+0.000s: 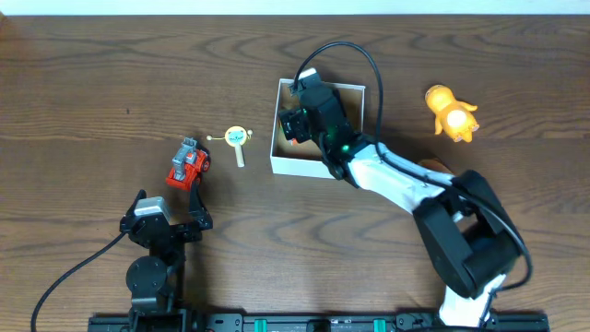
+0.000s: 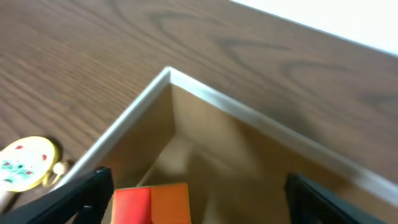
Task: Pack container
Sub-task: 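Lower the cube into the box corner and open the right gripper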
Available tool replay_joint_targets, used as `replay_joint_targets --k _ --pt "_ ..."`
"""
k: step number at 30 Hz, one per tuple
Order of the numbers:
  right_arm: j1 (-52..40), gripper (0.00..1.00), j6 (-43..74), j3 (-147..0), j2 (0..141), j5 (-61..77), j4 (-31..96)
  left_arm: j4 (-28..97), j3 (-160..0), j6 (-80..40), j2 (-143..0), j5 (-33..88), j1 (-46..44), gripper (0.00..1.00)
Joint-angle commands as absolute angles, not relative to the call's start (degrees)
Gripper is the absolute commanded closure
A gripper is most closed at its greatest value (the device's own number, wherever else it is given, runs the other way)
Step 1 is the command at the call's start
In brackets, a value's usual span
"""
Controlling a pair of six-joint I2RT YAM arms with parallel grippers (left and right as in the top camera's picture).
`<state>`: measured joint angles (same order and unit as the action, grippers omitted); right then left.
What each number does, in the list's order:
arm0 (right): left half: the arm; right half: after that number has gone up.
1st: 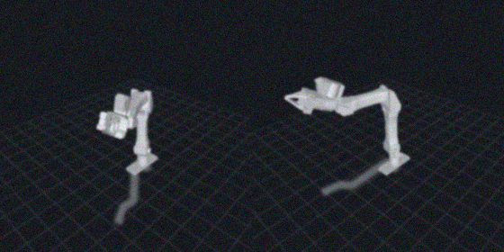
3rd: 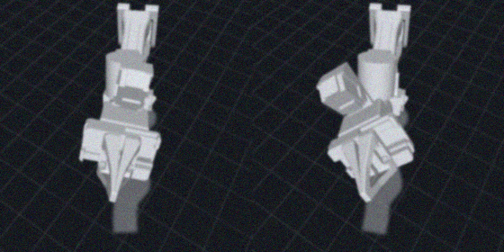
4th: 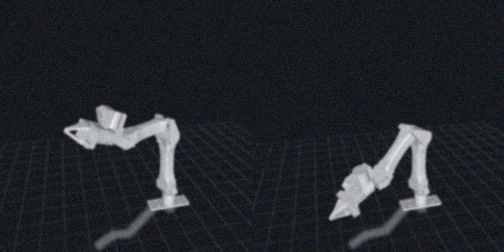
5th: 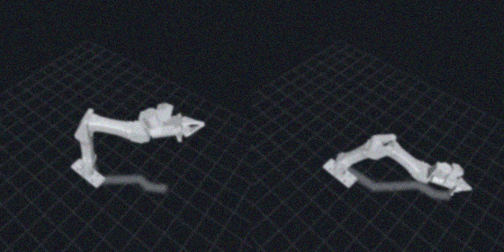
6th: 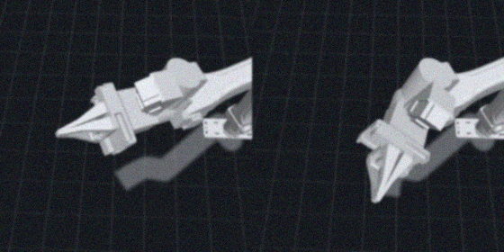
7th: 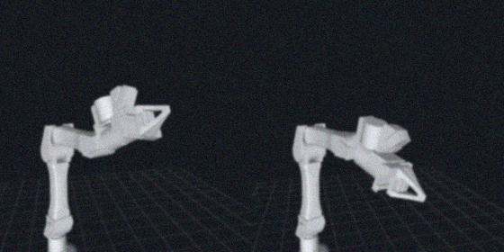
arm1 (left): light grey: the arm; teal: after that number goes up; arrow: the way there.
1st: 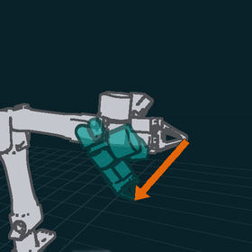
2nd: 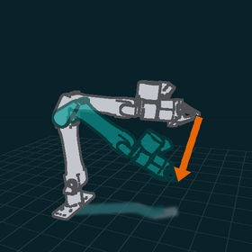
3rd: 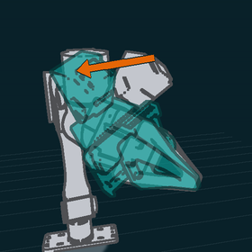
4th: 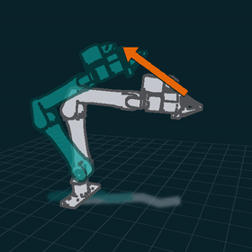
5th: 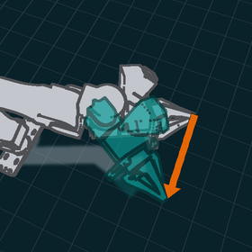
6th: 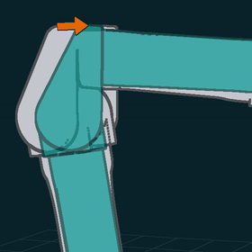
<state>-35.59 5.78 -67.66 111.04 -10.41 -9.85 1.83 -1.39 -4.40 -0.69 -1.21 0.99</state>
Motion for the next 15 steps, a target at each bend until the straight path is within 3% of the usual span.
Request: replay_joint_targets --k 1,5,6,7,9,13,15 --pt "-36.07 0.17 3.95 -68.77 107.79 -9.87 -8.73 4.05 -0.23 -3.64 -0.6 -1.5 0.78 0.02" --pt "-36.07 0.65 -0.49 -68.77 107.37 -3.46 -6.79 4.05 -0.23 -3.64 -0.6 -1.5 0.78 0.02" --pt "-36.05 0.7 -1.26 -68.77 107.61 -2.22 -5.93 4.05 -0.23 -3.64 -0.6 -1.52 0.78 0.02" --pt "-36.07 0.68 -1.39 -68.77 107.87 -1.76 -5.04 4.05 -0.23 -3.64 -0.6 -1.5 0.78 0.02" --pt "-36.07 0.31 -1.39 -68.77 108.57 -1.65 -3.4 4.05 -0.23 -3.64 -0.6 -1.5 0.78 0.02" --pt "-35.94 0.07 -2.39 -68.75 109.93 -1.89 -2.09 4.05 -0.23 -3.64 -0.6 -1.52 0.78 0.02" --pt "-35.79 0.04 -3.73 -68.75 110.32 -1.91 -2.37 4.05 -0.23 -3.64 -0.6 -1.5 0.78 0.02"
